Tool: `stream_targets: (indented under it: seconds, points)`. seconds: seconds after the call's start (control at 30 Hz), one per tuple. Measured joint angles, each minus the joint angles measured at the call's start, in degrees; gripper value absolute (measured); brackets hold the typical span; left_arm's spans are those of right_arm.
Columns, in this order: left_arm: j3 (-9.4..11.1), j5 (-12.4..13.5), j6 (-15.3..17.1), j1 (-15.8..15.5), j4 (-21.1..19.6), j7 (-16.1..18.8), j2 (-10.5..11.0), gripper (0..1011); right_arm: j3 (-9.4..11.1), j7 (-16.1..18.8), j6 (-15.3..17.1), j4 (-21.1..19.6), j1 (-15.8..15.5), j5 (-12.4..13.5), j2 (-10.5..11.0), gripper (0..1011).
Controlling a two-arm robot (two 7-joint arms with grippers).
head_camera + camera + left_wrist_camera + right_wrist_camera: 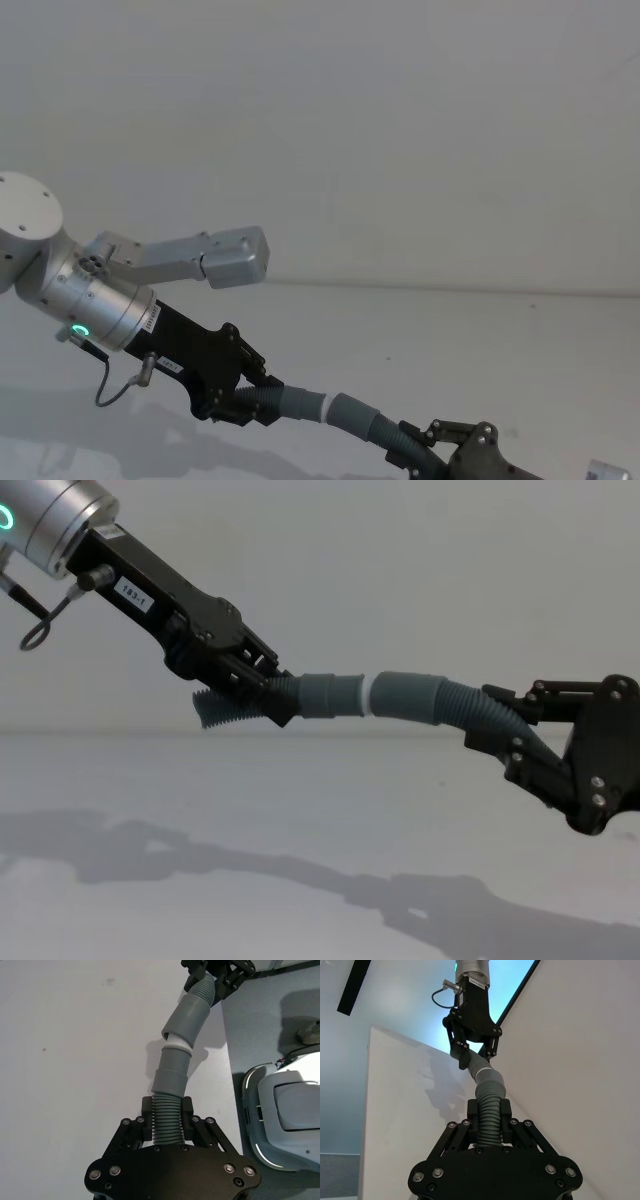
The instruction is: Use both hands to pick up one end of the pipe from the table, align the ends, and insert them.
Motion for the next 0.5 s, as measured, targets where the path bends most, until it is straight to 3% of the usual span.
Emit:
stream_targets:
  seconds: [0.5]
  points:
    - [0.0, -0.1, 0.0, 0.1, -0.1, 0.1, 0.0, 295, -0.1, 0.0, 0.1, -0.1, 0.0, 0.0, 0.0, 227]
